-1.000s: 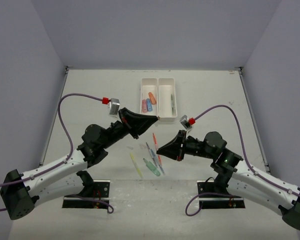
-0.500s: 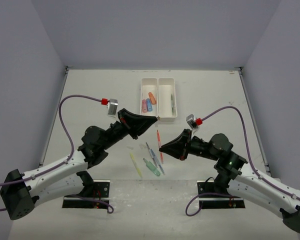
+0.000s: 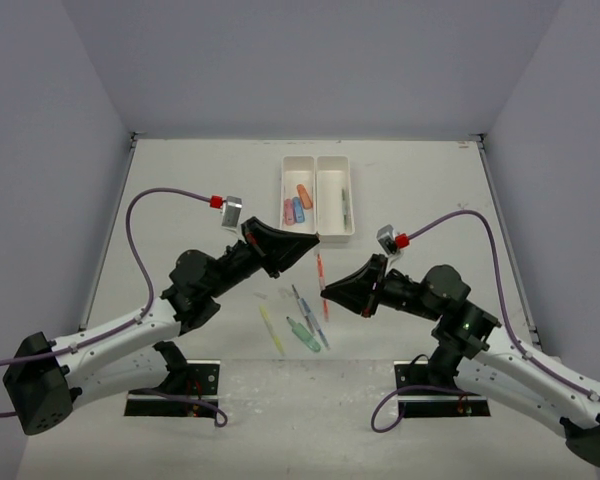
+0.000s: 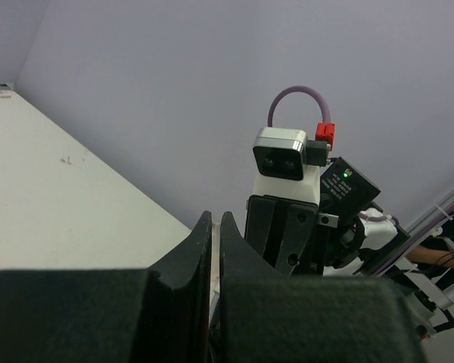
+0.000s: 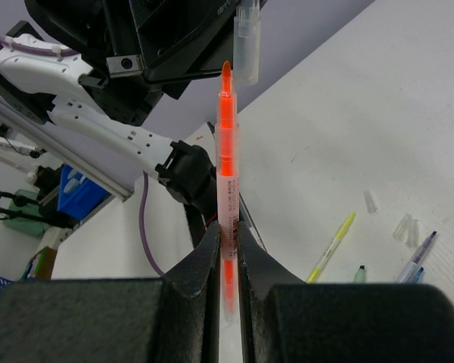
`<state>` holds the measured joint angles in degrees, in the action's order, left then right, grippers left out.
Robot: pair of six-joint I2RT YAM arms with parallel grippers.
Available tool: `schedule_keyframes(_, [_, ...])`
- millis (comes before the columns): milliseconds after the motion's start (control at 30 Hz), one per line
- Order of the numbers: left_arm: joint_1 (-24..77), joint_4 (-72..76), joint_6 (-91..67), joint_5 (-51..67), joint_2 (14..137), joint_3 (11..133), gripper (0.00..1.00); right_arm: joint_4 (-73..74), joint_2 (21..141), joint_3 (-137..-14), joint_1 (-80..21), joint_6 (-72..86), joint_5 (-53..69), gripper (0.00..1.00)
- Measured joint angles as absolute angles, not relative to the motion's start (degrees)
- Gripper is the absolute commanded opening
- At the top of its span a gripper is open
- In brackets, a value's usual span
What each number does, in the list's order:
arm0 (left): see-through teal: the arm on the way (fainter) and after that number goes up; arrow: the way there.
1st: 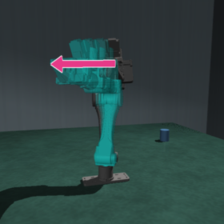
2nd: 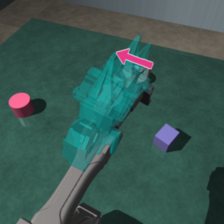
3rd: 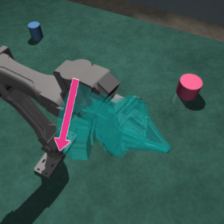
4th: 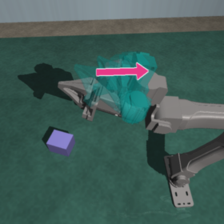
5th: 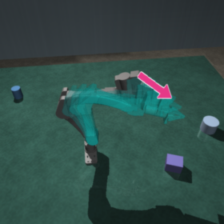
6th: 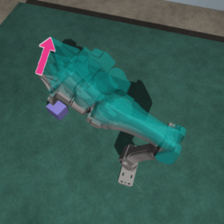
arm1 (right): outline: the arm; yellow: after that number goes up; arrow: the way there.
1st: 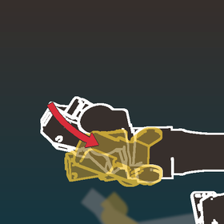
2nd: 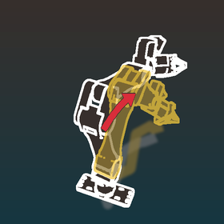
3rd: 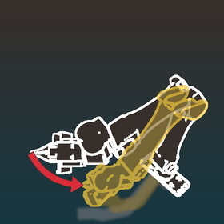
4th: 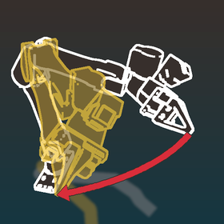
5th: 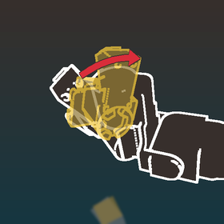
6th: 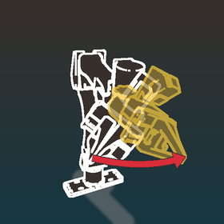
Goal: Sort the stationery into containers
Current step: Close the pen cap on the pen.
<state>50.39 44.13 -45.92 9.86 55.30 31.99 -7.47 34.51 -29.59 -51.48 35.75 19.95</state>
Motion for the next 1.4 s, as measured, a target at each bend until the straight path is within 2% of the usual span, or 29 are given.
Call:
schedule_keyframes(333, [50.39, 44.12, -45.87, 9.16, 54.70, 31.99, 0.00, -6.32, 38.48, -31.00, -51.77, 34.84, 21.87, 0.00])
schedule_keyframes(1400, [50.39, 46.84, -46.52, 8.99, 56.75, 31.99, 0.00, -3.31, 35.22, -31.97, -52.03, 33.78, 16.39, 0.00])
